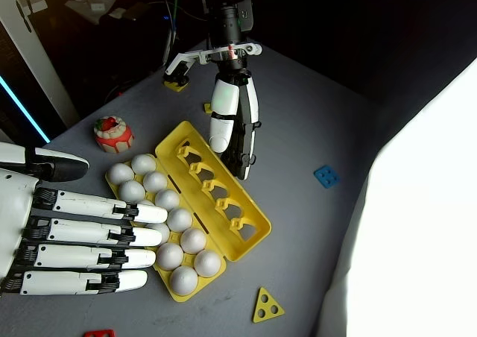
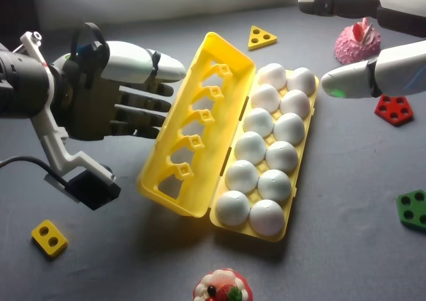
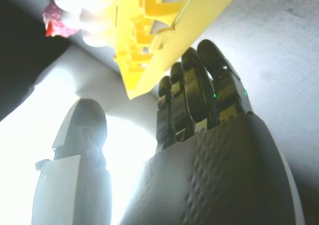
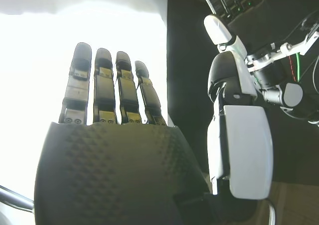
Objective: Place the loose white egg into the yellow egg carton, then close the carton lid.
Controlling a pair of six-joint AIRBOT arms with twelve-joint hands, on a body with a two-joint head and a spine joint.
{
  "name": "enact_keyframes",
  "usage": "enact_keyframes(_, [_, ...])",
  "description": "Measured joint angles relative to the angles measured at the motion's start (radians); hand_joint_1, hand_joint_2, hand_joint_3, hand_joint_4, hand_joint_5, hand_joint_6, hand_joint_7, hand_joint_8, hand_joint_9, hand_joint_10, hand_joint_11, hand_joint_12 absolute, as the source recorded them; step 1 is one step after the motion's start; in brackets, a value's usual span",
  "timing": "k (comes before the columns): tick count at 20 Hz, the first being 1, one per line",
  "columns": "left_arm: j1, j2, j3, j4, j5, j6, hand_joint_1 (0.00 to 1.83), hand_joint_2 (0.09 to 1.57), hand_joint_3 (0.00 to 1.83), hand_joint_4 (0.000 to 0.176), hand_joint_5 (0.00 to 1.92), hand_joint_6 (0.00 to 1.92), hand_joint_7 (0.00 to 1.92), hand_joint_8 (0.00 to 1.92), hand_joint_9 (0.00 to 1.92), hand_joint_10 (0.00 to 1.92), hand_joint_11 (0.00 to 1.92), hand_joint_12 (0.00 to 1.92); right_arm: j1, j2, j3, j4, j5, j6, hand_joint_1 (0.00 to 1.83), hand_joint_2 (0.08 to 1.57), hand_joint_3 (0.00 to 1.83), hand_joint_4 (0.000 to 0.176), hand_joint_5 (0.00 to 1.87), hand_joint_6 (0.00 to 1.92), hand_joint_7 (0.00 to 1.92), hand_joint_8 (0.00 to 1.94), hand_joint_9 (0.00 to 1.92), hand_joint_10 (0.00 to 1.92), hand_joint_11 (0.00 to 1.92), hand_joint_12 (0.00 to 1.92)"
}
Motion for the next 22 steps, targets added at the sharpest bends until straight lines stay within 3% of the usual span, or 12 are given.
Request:
enact_keyframes(2, [-0.009, 0.0, 0.0, 0.0, 0.018, 0.001, 0.62, 1.25, 0.0, 0.0, 0.26, 0.0, 0.3, 0.0, 0.32, 0.0, 0.0, 0.88, 0.0, 0.0, 0.0, 0.0, 0.0, 0.0, 0.58, 1.14, 0.0, 0.0, 0.12, 0.0, 0.13, 0.0, 0.08, 0.1, 0.0, 0.43])
enact_keyframes(3, [-0.013, 0.0, 0.0, 0.0, 0.028, 0.002, 0.61, 1.26, 0.0, 0.001, 0.26, 0.0, 0.3, 0.0, 0.32, 0.0, 0.0, 0.88, 0.0, 0.0, 0.0, 0.0, 0.0, 0.0, 0.56, 1.14, 0.0, 0.0, 0.12, 0.0, 0.14, 0.0, 0.1, 0.11, 0.0, 0.58])
enact_keyframes(4, [-0.014, 0.0, 0.0, 0.0, 0.032, 0.002, 0.61, 1.26, 0.0, 0.001, 0.26, 0.0, 0.3, 0.0, 0.32, 0.0, 0.0, 0.88, 0.0, 0.0, 0.0, 0.0, 0.0, 0.0, 0.56, 1.14, 0.0, 0.0, 0.12, 0.0, 0.14, 0.0, 0.1, 0.11, 0.0, 0.58])
enact_keyframes(6, [-0.021, 0.0, 0.0, 0.0, 0.043, 0.003, 0.62, 1.25, 0.0, 0.0, 0.26, 0.0, 0.29, 0.0, 0.29, 0.0, 0.0, 0.86, 0.0, 0.0, 0.0, 0.0, 0.001, 0.0, 0.56, 1.15, 0.0, 0.0, 0.1, 0.0, 0.12, 0.0, 0.08, 0.1, 0.0, 0.44])
enact_keyframes(9, [-0.031, 0.0, 0.0, 0.0, 0.058, 0.014, 0.6, 1.26, 0.0, 0.004, 0.26, 0.0, 0.3, 0.0, 0.33, 0.01, 0.0, 0.9, 0.0, 0.0, 0.0, 0.0, 0.001, 0.0, 0.59, 1.14, 0.0, 0.0, 0.13, 0.01, 0.14, 0.01, 0.1, 0.1, 0.0, 0.61])
enact_keyframes(11, [-0.039, 0.0, -0.003, 0.0, 0.063, 0.017, 0.59, 1.26, 0.0, 0.0, 0.26, 0.0, 0.3, 0.0, 0.33, 0.01, 0.0, 0.89, 0.0, 0.0, 0.0, 0.0, 0.001, 0.0, 0.53, 1.15, 0.0, 0.0, 0.11, 0.01, 0.14, 0.01, 0.1, 0.11, 0.0, 0.62])
enact_keyframes(12, [-0.039, 0.0, -0.006, 0.0, 0.071, 0.018, 0.61, 1.25, 0.0, 0.001, 0.26, 0.0, 0.3, 0.0, 0.33, 0.01, 0.0, 0.89, 0.0, 0.0, 0.0, 0.0, 0.002, 0.0, 0.55, 1.16, 0.0, 0.0, 0.11, 0.01, 0.13, 0.0, 0.08, 0.09, 0.0, 0.47])
enact_keyframes(15, [-0.053, 0.002, -0.016, 0.002, 0.066, 0.029, 0.59, 1.27, 0.01, 0.003, 0.23, 0.0, 0.27, 0.0, 0.28, 0.0, 0.0, 0.76, 0.0, 0.0, 0.0, 0.0, 0.003, 0.0, 0.58, 1.13, 0.0, 0.0, 0.12, 0.01, 0.15, 0.0, 0.11, 0.11, 0.0, 0.6])
enact_keyframes(20, [-0.086, 0.01, -0.042, 0.001, 0.059, 0.051, 0.64, 1.25, 0.0, 0.001, 0.26, 0.01, 0.3, 0.0, 0.32, 0.01, 0.0, 0.85, 0.0, 0.0, 0.0, 0.0, 0.003, 0.0, 0.56, 1.14, 0.0, 0.0, 0.1, 0.0, 0.13, 0.0, 0.09, 0.1, 0.0, 0.39])
enact_keyframes(21, [-0.09, 0.012, -0.046, 0.001, 0.059, 0.058, 0.62, 1.25, 0.0, 0.002, 0.27, 0.01, 0.31, 0.01, 0.33, 0.01, 0.0, 0.88, 0.0, 0.0, 0.0, 0.0, 0.003, 0.0, 0.57, 1.15, 0.0, 0.0, 0.09, 0.0, 0.11, 0.0, 0.06, 0.09, 0.0, 0.14])
enact_keyframes(22, [-0.093, 0.014, -0.054, 0.002, 0.059, 0.067, 0.62, 1.25, 0.0, 0.003, 0.27, 0.01, 0.32, 0.01, 0.35, 0.02, 0.0, 0.91, 0.0, 0.0, 0.0, 0.0, 0.003, 0.0, 0.51, 1.17, 0.01, 0.0, 0.06, 0.0, 0.09, 0.0, 0.05, 0.08, 0.0, 0.08])
